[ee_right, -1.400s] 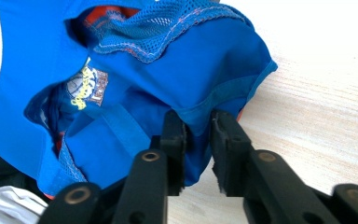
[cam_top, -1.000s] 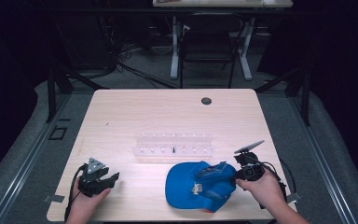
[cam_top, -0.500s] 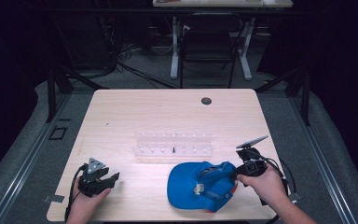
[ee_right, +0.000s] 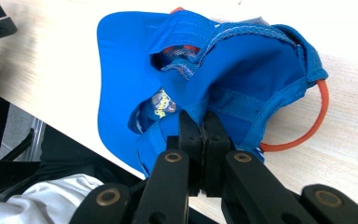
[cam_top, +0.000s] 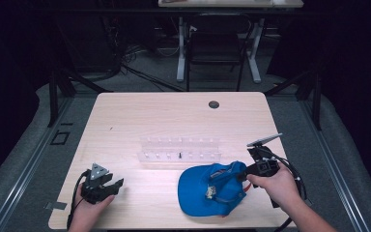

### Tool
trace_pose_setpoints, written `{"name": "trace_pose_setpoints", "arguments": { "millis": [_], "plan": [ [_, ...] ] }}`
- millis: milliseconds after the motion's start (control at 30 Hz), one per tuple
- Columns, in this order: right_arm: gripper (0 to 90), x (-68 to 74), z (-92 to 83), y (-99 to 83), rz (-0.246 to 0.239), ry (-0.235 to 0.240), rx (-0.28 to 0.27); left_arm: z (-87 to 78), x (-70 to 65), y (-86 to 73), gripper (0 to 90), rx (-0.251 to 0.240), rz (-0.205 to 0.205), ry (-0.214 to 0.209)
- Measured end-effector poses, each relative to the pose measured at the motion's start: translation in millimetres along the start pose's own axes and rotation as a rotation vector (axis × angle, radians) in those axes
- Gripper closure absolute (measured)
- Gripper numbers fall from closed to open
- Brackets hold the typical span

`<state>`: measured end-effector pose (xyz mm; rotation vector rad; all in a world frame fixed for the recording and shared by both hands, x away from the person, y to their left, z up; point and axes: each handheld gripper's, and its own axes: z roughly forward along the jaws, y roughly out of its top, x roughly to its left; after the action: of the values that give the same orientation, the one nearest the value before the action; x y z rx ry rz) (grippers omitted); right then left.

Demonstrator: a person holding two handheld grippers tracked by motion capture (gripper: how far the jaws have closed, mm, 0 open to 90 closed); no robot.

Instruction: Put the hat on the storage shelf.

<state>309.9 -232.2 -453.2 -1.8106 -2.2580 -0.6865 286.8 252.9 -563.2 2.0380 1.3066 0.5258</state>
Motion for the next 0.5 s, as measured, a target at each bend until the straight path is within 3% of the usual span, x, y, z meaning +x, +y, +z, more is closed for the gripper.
{"name": "trace_pose_setpoints", "arguments": {
  "millis": [367, 500],
  "plan": [
    [89.8, 7.5, -14.2, 2.4, 0.007, 0.025, -0.02, 0.4, -0.4, -0.1, 50.1, 0.002, 0.003, 0.0],
    [89.8, 9.0, -20.3, 4.3, 0.005, 0.054, -0.016, 0.4, -0.4, -0.1, 50.1, 0.001, 0.003, 0.001]
  ]
}}
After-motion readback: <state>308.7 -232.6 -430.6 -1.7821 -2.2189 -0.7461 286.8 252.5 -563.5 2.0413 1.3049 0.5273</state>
